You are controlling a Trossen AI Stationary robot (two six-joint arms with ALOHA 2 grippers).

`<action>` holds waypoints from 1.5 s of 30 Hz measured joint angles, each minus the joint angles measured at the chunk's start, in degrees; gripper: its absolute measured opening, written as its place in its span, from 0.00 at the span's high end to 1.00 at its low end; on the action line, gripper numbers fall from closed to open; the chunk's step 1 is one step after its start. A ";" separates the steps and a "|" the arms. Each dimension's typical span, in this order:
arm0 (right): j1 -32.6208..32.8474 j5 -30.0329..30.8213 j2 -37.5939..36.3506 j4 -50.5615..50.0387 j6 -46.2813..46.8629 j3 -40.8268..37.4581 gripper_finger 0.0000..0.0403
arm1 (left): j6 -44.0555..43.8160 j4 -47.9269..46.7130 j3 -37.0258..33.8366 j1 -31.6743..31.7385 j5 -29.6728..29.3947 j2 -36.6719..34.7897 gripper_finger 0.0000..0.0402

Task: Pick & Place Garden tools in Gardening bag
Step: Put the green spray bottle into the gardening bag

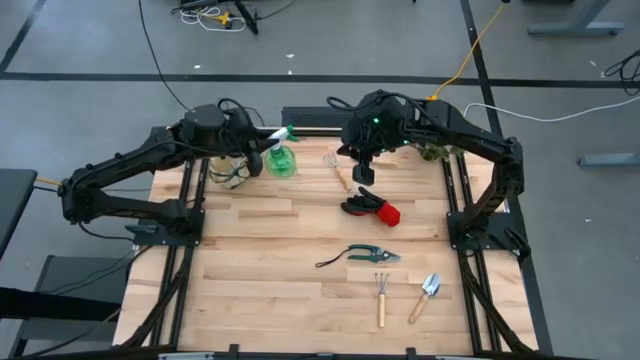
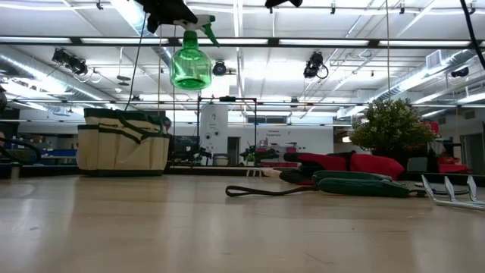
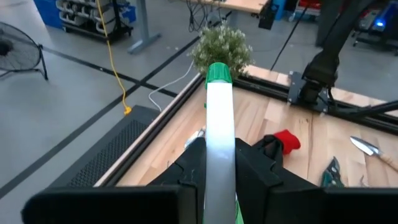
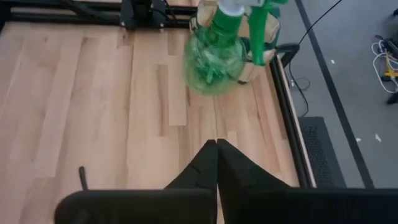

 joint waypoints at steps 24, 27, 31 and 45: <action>-6.65 -7.02 -27.69 35.64 0.57 -45.14 1.00 | -0.32 0.14 0.00 0.14 -3.40 -0.08 0.84; -6.65 -6.99 -31.21 38.06 0.70 -49.13 1.00 | -0.01 0.23 0.00 0.13 -4.91 -0.08 0.84; -6.65 -6.99 -34.21 40.96 1.03 -53.05 1.00 | 1.39 0.42 0.00 0.80 -8.29 -0.08 0.84; -6.67 -6.36 -34.82 41.95 0.90 -54.52 1.00 | 1.53 -1.17 0.00 12.54 -9.89 -0.37 0.84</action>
